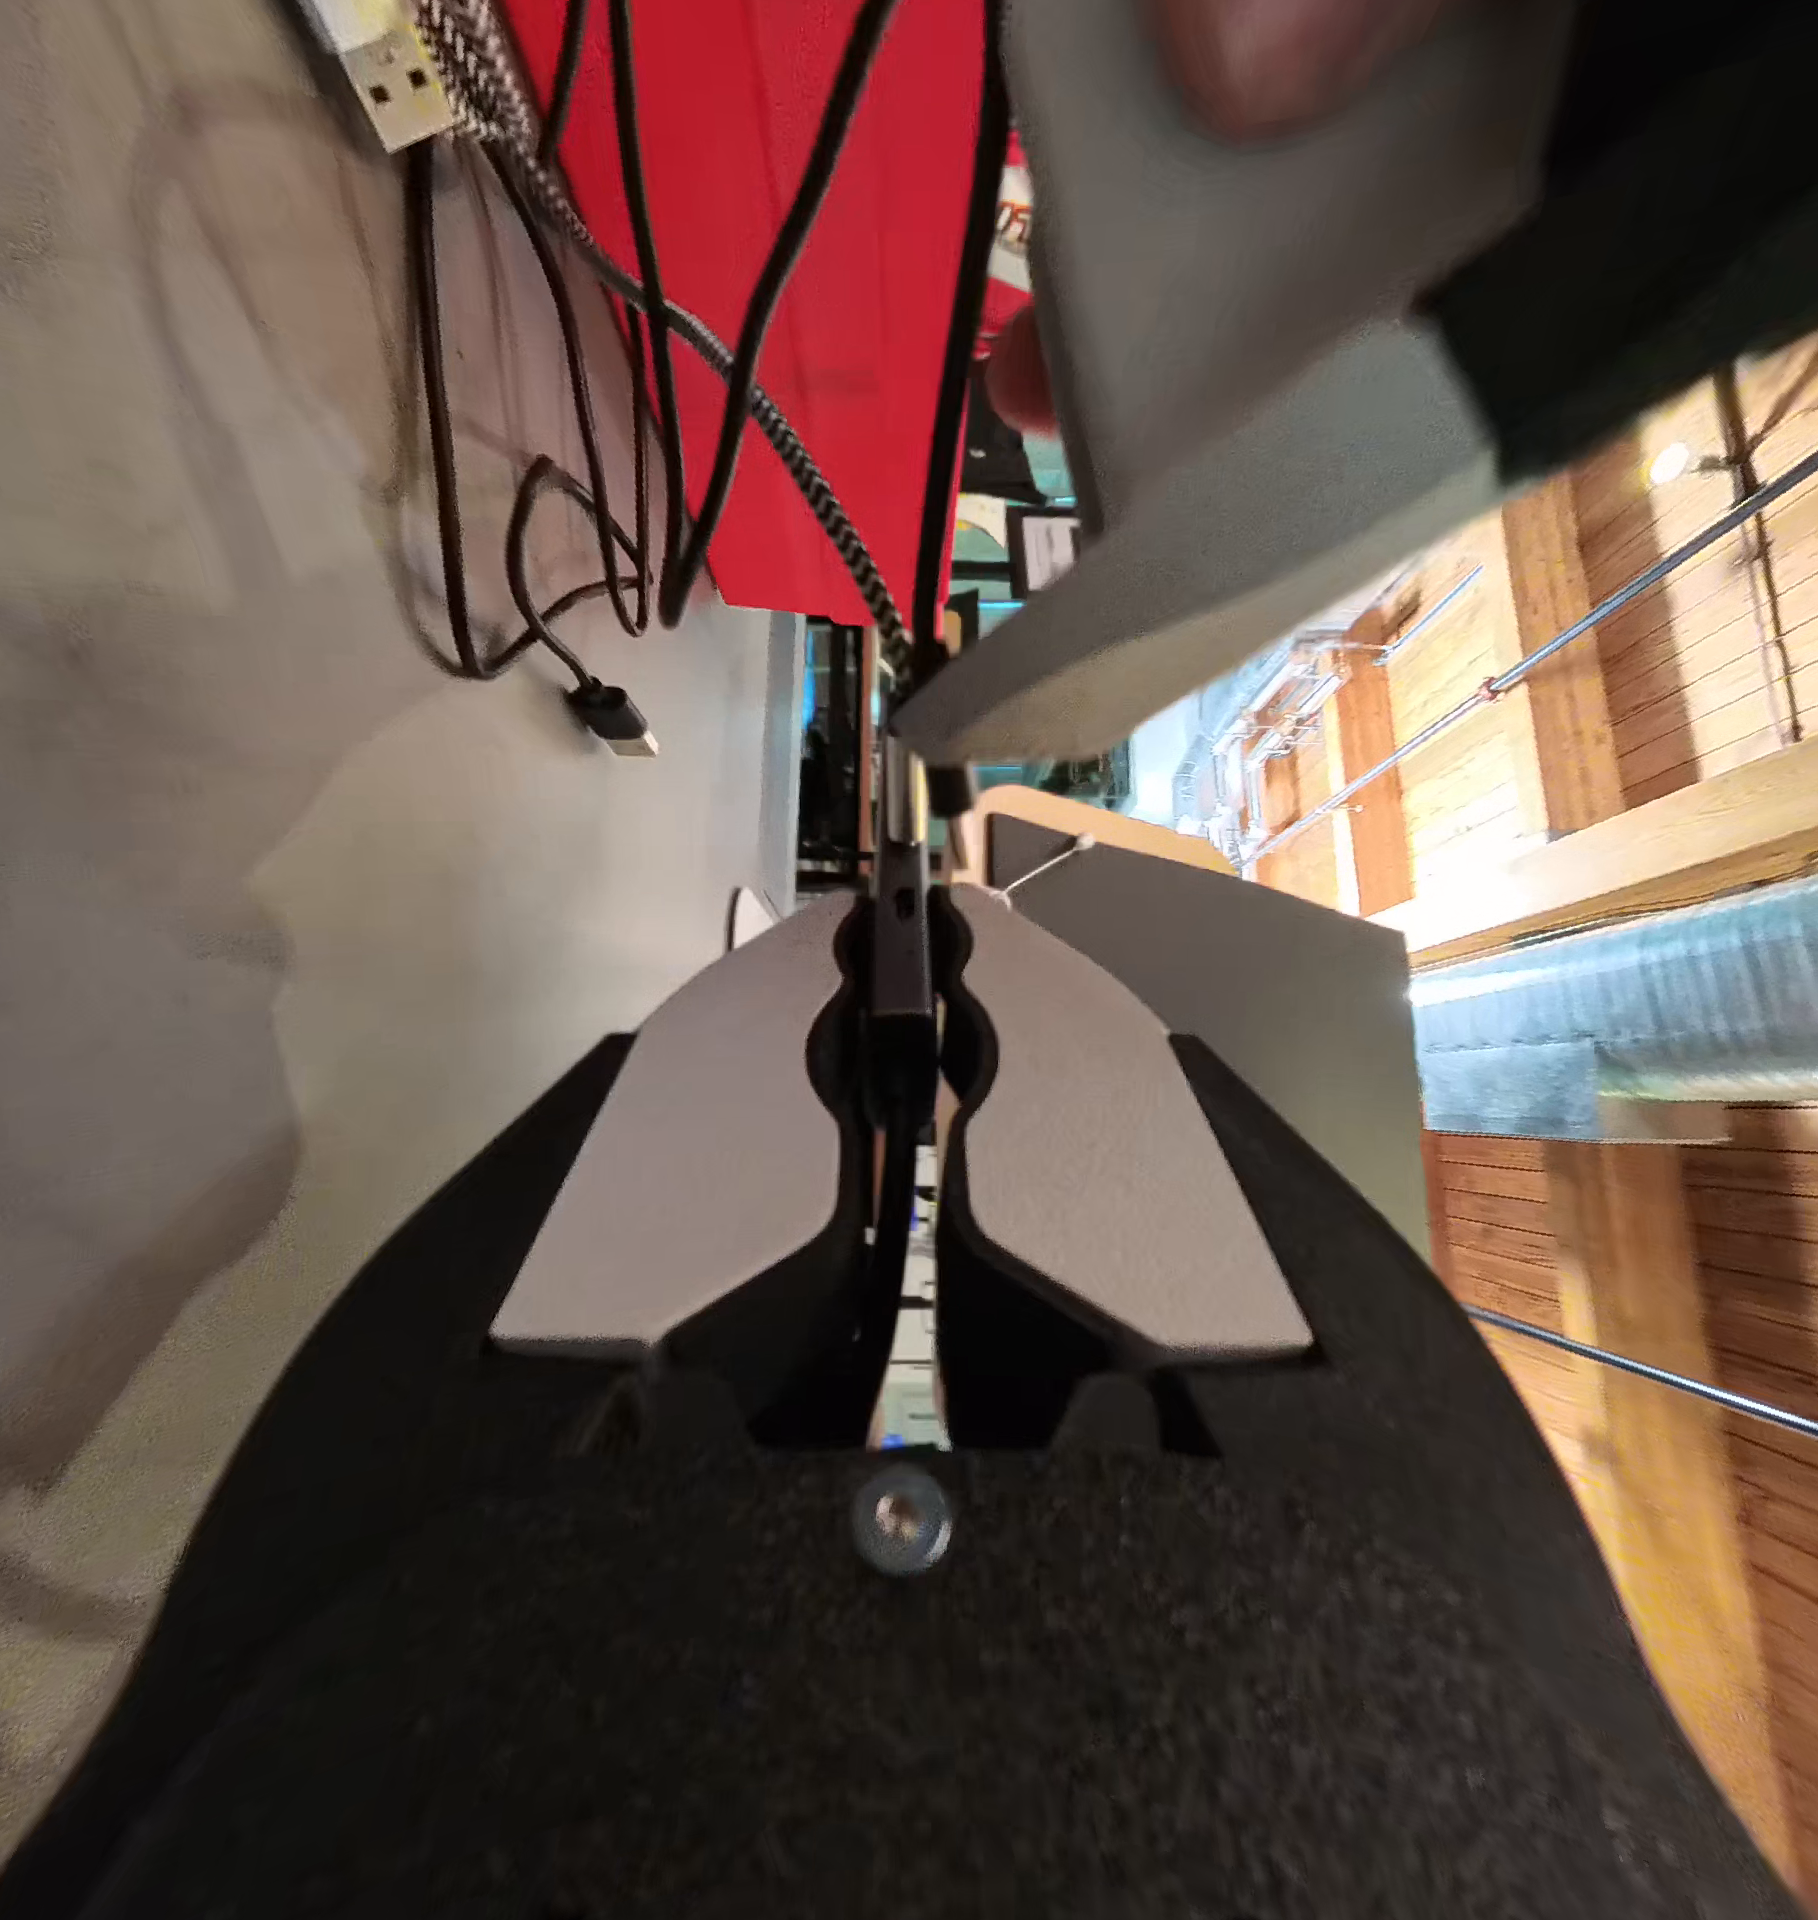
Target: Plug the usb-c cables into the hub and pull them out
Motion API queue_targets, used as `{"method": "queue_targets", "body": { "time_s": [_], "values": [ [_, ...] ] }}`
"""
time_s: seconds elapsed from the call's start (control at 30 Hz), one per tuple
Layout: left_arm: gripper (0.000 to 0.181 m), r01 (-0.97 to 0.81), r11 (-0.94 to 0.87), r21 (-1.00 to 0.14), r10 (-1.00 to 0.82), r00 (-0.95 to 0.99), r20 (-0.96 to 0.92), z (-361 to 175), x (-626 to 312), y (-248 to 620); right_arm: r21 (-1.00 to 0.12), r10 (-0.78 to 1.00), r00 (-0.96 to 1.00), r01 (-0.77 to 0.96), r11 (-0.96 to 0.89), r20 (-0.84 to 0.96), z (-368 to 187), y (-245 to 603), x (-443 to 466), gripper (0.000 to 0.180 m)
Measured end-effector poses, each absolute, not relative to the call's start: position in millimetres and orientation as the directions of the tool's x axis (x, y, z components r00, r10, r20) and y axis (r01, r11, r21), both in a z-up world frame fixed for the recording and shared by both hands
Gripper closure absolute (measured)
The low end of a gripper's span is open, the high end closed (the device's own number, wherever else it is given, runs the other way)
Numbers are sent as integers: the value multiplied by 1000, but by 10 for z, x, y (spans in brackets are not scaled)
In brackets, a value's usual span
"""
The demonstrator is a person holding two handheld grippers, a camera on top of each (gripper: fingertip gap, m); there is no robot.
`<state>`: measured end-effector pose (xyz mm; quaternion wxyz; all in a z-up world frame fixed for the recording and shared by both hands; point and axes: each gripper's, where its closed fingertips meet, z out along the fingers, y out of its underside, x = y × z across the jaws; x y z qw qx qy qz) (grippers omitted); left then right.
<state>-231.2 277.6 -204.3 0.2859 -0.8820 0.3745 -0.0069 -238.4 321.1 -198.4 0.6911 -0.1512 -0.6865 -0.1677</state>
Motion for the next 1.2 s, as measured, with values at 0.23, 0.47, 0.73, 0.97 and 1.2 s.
{"method": "queue_targets", "body": {
  "time_s": [0.23,0.47,0.73,0.97,1.2],
  "values": [
    [171,-654,-601,-459,-657,732,-183,-2071,-2302,2815,56,-58,-9,457,888,998,-1990,3199,-2401,170],
    [171,-617,-653,-440,-634,763,-129,-2116,-2319,2802,54,-54,-11,454,889,998,-2002,3200,-2414,170],
    [171,-552,-680,-482,-597,799,-73,-2128,-2311,2827,73,-73,-18,461,885,997,-2008,3214,-2401,170],
    [171,-453,-736,-503,-543,839,40,-2121,-2306,2833,81,-85,-12,457,886,996,-2016,3187,-2421,170],
    [171,-456,-704,-545,-529,848,-27,-2103,-2287,2899,-18,5,29,491,871,1000,-2007,3231,-2403,171]
  ]
}}
